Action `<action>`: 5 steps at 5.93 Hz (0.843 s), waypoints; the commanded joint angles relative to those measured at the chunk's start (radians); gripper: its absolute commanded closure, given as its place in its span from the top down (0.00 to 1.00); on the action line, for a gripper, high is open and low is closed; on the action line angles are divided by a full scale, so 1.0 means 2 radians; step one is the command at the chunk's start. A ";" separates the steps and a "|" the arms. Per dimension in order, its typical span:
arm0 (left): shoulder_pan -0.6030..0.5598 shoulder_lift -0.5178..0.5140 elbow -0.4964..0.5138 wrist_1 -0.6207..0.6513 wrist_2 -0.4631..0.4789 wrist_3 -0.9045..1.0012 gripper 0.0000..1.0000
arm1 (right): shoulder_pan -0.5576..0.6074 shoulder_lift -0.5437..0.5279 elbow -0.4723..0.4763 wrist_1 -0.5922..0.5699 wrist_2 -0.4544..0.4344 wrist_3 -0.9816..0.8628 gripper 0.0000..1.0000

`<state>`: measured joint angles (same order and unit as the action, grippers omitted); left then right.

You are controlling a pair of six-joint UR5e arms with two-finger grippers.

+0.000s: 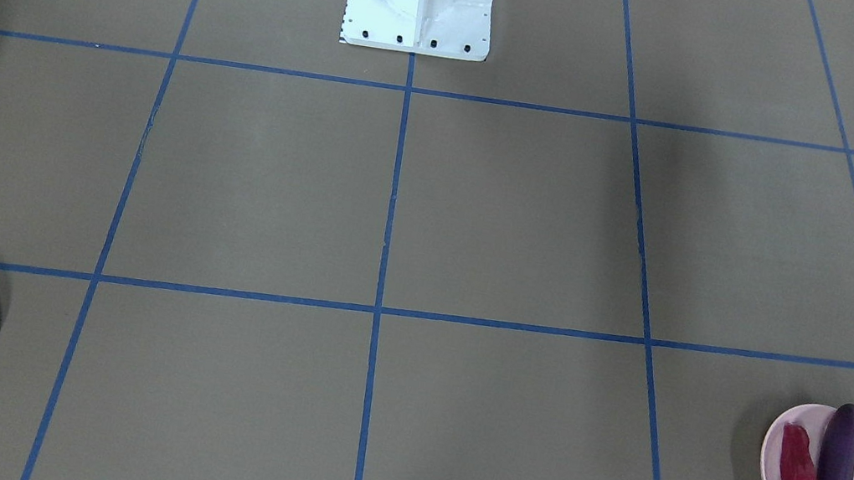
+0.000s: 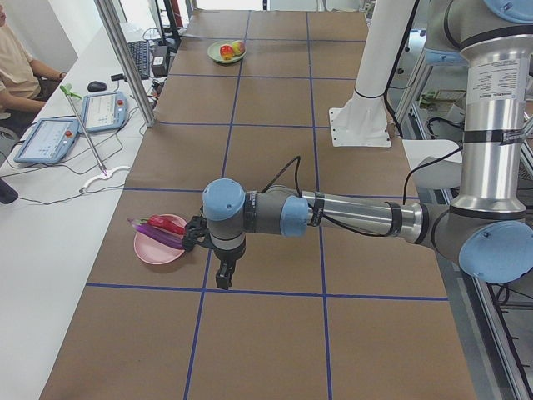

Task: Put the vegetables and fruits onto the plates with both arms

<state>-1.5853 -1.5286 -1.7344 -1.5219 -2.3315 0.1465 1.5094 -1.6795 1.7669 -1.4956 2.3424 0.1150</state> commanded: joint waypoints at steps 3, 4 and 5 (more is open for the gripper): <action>-0.002 0.010 -0.013 -0.014 -0.011 0.003 1.00 | -0.002 -0.001 0.000 0.000 0.005 0.003 1.00; -0.003 0.012 -0.024 -0.012 -0.012 0.003 1.00 | -0.005 0.000 -0.001 0.000 0.005 0.005 1.00; -0.003 0.012 -0.021 -0.013 -0.010 0.003 1.00 | -0.006 0.001 -0.001 0.000 0.005 0.007 1.00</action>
<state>-1.5903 -1.5062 -1.7737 -1.5471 -2.3521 0.1530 1.4998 -1.6793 1.7661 -1.4956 2.3517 0.1251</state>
